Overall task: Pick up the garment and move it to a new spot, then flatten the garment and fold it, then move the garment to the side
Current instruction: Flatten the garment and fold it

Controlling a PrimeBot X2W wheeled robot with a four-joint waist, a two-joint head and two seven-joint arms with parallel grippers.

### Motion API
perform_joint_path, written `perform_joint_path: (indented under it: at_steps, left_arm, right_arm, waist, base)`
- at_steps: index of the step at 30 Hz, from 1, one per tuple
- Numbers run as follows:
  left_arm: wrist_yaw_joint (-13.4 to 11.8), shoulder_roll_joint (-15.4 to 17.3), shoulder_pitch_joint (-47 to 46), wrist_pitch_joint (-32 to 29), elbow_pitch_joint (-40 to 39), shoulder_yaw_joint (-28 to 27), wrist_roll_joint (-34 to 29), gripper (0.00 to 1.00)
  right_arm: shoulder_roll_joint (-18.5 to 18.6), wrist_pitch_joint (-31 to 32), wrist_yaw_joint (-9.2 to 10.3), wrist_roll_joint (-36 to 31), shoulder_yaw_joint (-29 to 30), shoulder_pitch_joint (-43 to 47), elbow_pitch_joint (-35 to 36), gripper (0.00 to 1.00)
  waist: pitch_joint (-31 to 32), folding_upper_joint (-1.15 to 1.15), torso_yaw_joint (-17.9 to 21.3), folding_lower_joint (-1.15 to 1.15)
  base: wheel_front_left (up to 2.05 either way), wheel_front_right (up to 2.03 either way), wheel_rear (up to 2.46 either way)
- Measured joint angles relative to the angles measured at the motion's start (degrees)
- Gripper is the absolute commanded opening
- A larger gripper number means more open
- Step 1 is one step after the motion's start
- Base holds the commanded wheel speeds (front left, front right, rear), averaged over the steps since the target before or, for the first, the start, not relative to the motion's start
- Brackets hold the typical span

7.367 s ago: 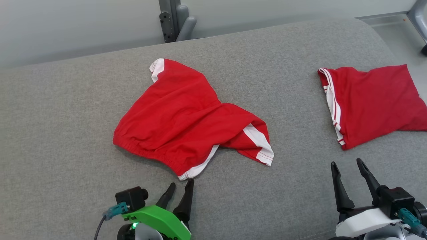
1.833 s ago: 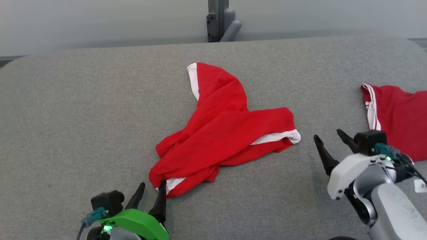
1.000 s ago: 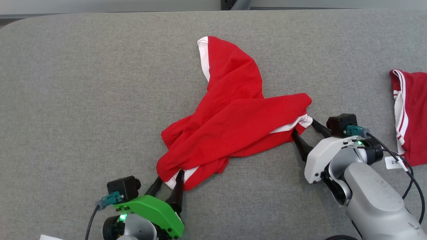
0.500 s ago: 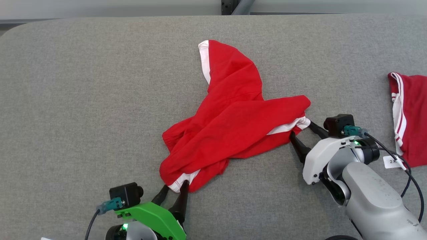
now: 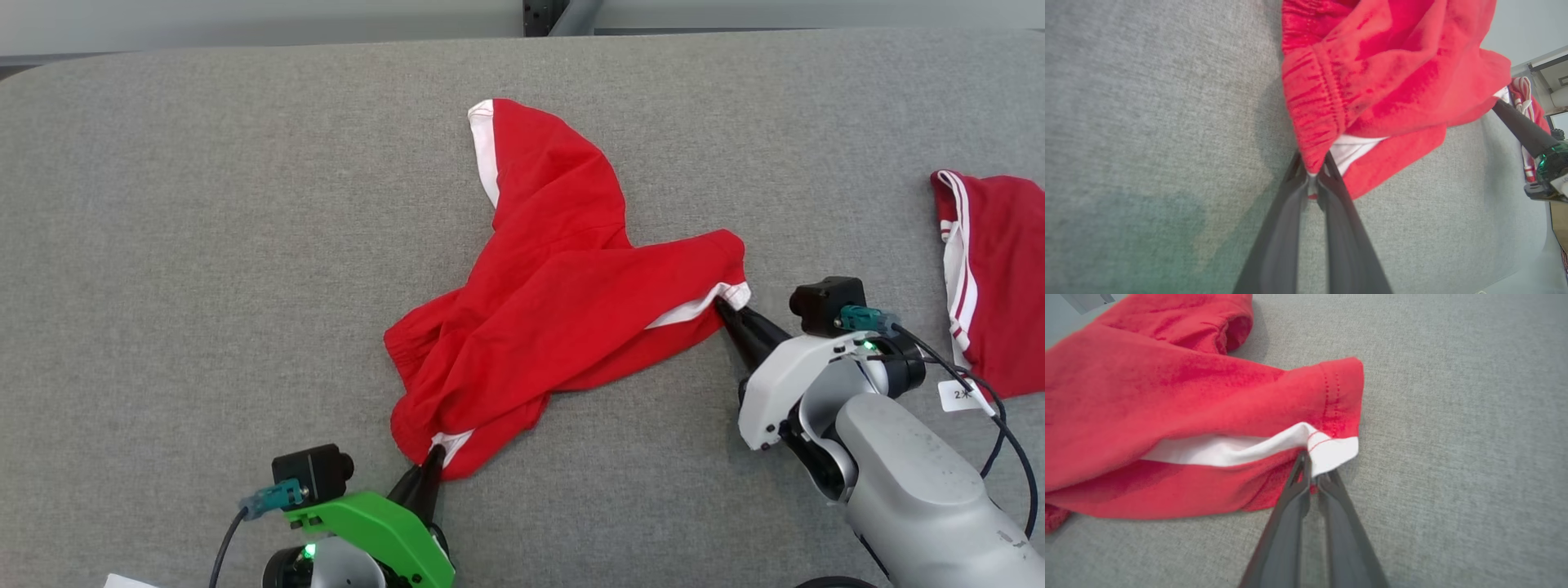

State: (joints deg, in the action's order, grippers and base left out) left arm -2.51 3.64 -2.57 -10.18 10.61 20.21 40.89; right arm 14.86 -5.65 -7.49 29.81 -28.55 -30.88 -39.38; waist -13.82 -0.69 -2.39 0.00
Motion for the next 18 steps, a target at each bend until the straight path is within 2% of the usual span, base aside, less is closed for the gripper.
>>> perform_joint_path:
  at_steps: [5, 9, 14, 18]
  left_arm:
    - [0.5, 0.7, -0.1, -0.4, -1.3, -0.7, 1.5, 0.0]
    - [0.5, 1.3, 0.2, -1.4, -6.0, -1.8, 2.9, 0.0]
    - [0.4, 2.8, 2.2, -3.6, -15.8, -3.8, 6.1, 0.0]
    - [0.1, 3.3, 4.0, -6.2, -25.3, -4.8, 9.4, 0.0]
  right_arm:
    - [1.3, -1.8, -0.01, 1.9, -0.8, 0.7, 2.5, 0.0]
    - [3.3, -2.5, 0.0, 4.7, -0.7, 3.1, 7.4, 0.0]
    - [8.0, -0.9, 0.0, 9.9, 1.0, 8.4, 18.4, 0.0]
    - [12.6, 2.4, 0.0, 14.9, 4.2, 13.4, 30.7, 0.0]
  waist:
    - [0.7, 0.0, 0.4, 0.0]
    - [1.5, 0.0, 0.8, 0.0]
    - [2.5, 0.0, 1.9, 0.0]
    - [3.1, 0.0, 3.1, 0.0]
  base:
    - [0.0, 0.0, 0.0]
    - [0.0, 0.0, 0.0]
    - [0.0, 0.0, 0.0]
    - [0.0, 0.0, 0.0]
